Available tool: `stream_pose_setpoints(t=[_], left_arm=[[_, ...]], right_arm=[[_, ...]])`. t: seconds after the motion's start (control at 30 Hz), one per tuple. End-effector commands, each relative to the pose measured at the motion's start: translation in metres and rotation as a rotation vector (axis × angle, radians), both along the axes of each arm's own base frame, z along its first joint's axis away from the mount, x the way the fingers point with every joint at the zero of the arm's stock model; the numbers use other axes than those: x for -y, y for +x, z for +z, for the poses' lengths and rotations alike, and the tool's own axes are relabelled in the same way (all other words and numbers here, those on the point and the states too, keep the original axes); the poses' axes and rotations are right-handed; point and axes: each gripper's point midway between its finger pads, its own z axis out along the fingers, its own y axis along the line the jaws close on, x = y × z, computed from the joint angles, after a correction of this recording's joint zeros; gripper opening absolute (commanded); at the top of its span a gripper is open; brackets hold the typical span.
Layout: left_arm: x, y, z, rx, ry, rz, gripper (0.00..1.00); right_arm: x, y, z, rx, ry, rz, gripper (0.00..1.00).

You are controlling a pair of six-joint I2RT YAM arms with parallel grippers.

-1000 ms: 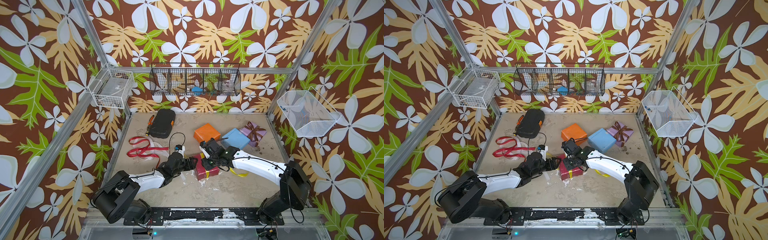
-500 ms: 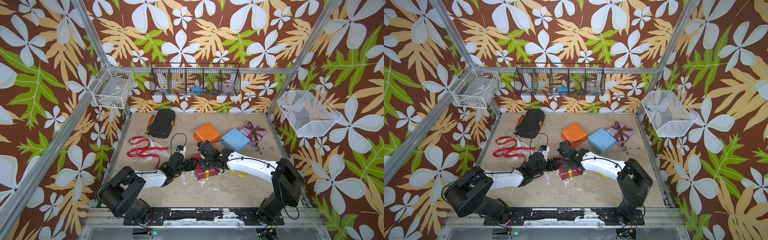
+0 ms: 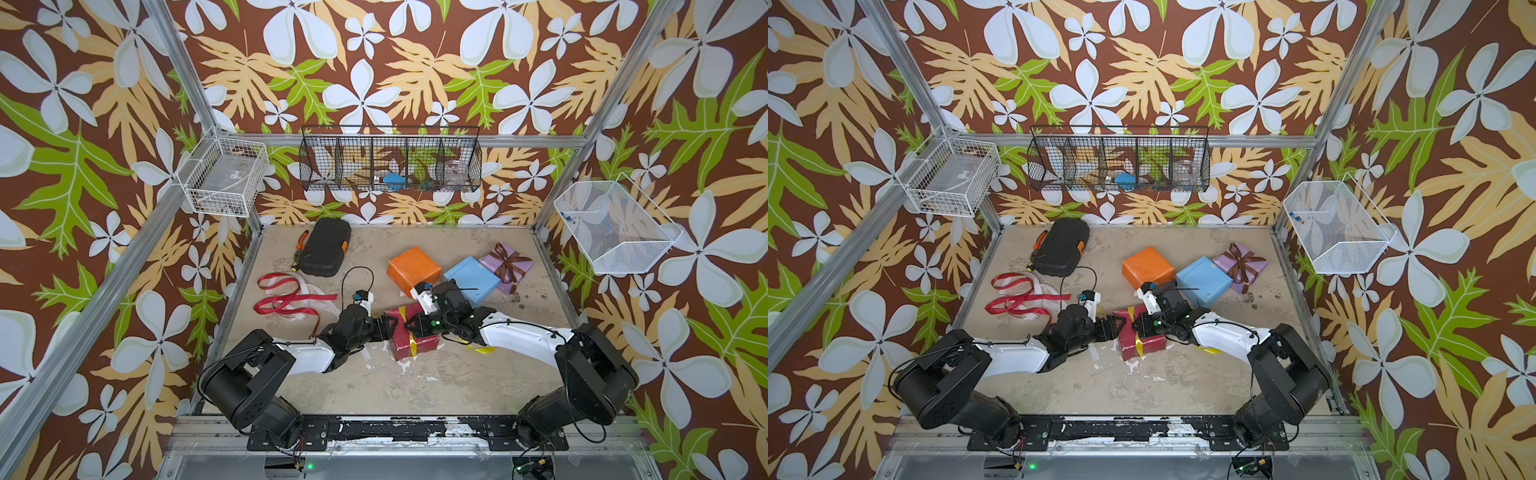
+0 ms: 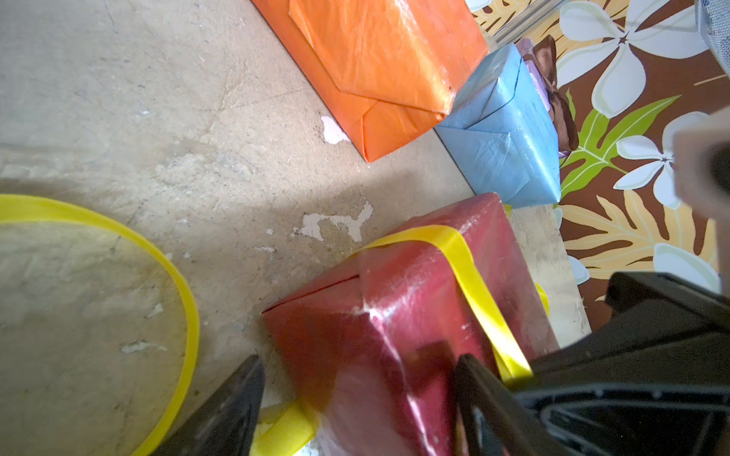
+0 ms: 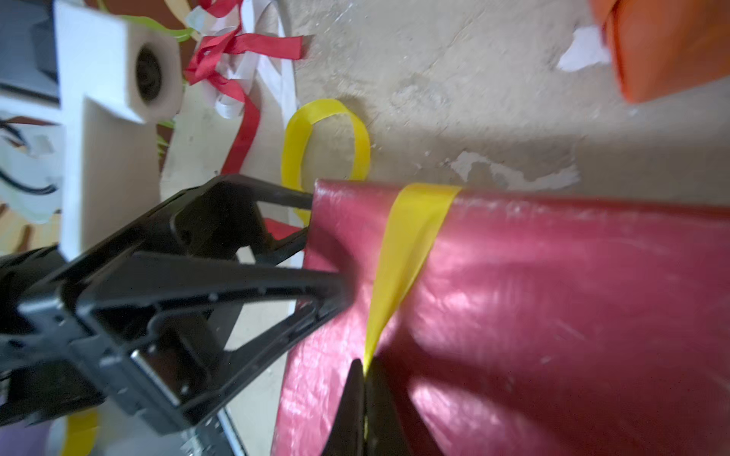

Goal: Untie the ribbon bows on the gift boxes
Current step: Pull the ribbon from the gift box.

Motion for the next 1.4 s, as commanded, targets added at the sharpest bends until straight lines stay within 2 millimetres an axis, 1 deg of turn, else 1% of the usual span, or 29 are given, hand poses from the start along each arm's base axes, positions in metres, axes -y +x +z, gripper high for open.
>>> stream_pose_setpoints(t=[0.0, 0.07, 0.2, 0.3, 0.37, 0.4, 0.47, 0.63, 0.73, 0.83, 0.97, 1.03, 1.17, 1.3, 1.37], left_arm=[[-0.007, -0.009, -0.023, -0.07, 0.081, -0.014, 0.77], [-0.008, -0.011, -0.027, -0.084, 0.091, -0.02, 0.76], [-0.011, -0.016, -0.032, -0.105, 0.099, -0.022, 0.76], [-0.012, -0.02, -0.032, -0.112, 0.1, -0.029, 0.76], [-0.011, -0.022, -0.031, -0.119, 0.098, -0.041, 0.76], [-0.009, -0.023, -0.028, -0.119, 0.085, -0.052, 0.77], [-0.003, -0.027, -0.02, -0.115, 0.049, -0.083, 0.81], [0.005, -0.032, 0.003, -0.084, -0.027, -0.115, 0.99], [0.01, -0.033, 0.009, -0.082, -0.051, -0.132, 1.0], [0.019, -0.036, 0.011, -0.09, -0.067, -0.155, 1.0], [0.022, -0.036, 0.016, -0.089, -0.083, -0.14, 1.0], [0.024, -0.037, 0.017, -0.091, -0.093, -0.133, 1.0], [0.031, -0.037, 0.008, -0.112, -0.072, -0.129, 1.0], [0.036, -0.036, 0.0, -0.127, -0.068, -0.128, 1.0], [0.035, -0.033, -0.008, -0.134, -0.042, -0.116, 1.0]], right_arm=[[-0.018, -0.022, 0.031, -0.102, 0.265, 0.115, 0.0], [-0.017, -0.022, 0.042, -0.097, 0.346, 0.126, 0.0], [-0.011, -0.017, 0.053, -0.125, 0.457, 0.112, 0.0], [-0.004, -0.015, 0.079, -0.123, 0.611, 0.103, 0.0], [0.0, -0.013, 0.088, -0.124, 0.671, 0.1, 0.0], [0.0, -0.011, 0.089, -0.13, 0.683, 0.099, 0.0], [0.0, -0.011, 0.087, -0.138, 0.69, 0.1, 0.0], [0.0, -0.01, 0.079, -0.136, 0.665, 0.093, 0.0], [0.0, -0.008, 0.072, -0.133, 0.636, 0.081, 0.0], [0.0, -0.008, 0.072, -0.124, 0.622, 0.084, 0.0], [0.002, -0.004, 0.053, -0.12, 0.532, 0.059, 0.0], [0.004, -0.005, 0.049, -0.117, 0.519, 0.051, 0.0], [0.004, -0.007, 0.05, -0.119, 0.519, 0.057, 0.0], [0.004, -0.008, 0.055, -0.109, 0.521, 0.067, 0.0], [0.002, -0.008, 0.061, -0.105, 0.528, 0.082, 0.0]])
